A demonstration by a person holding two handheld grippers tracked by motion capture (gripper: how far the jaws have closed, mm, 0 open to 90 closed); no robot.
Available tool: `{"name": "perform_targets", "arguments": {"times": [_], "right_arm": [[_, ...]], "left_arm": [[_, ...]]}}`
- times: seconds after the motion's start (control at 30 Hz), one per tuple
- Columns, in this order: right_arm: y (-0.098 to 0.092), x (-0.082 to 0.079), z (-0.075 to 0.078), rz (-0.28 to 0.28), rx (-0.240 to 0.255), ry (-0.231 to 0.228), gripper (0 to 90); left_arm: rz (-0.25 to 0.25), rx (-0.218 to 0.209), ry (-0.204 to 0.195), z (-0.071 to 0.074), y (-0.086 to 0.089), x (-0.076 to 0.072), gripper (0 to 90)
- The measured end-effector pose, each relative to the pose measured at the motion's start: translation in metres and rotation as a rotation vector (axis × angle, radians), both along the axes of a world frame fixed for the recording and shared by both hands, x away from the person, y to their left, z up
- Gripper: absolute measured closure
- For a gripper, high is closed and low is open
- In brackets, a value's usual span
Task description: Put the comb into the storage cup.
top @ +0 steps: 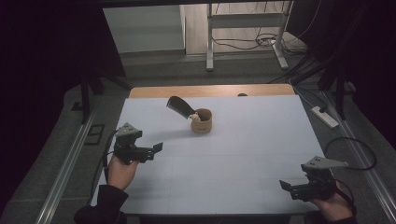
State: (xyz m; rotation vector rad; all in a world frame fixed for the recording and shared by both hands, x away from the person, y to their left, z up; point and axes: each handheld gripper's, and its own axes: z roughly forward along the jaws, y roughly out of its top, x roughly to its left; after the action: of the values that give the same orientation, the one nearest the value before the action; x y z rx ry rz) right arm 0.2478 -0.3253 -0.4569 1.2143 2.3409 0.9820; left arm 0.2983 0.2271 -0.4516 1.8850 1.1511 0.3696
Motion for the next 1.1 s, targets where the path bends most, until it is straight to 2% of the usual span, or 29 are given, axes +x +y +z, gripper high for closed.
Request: {"name": "perform_targets", "arguments": {"times": [1.1], "right_arm": [[0.001, 0.0, 0.0, -0.002, -0.009, -0.005, 0.0]], "left_arm": [[0.028, -0.007, -0.005, 0.0, 0.015, -0.036, 0.0]]}}
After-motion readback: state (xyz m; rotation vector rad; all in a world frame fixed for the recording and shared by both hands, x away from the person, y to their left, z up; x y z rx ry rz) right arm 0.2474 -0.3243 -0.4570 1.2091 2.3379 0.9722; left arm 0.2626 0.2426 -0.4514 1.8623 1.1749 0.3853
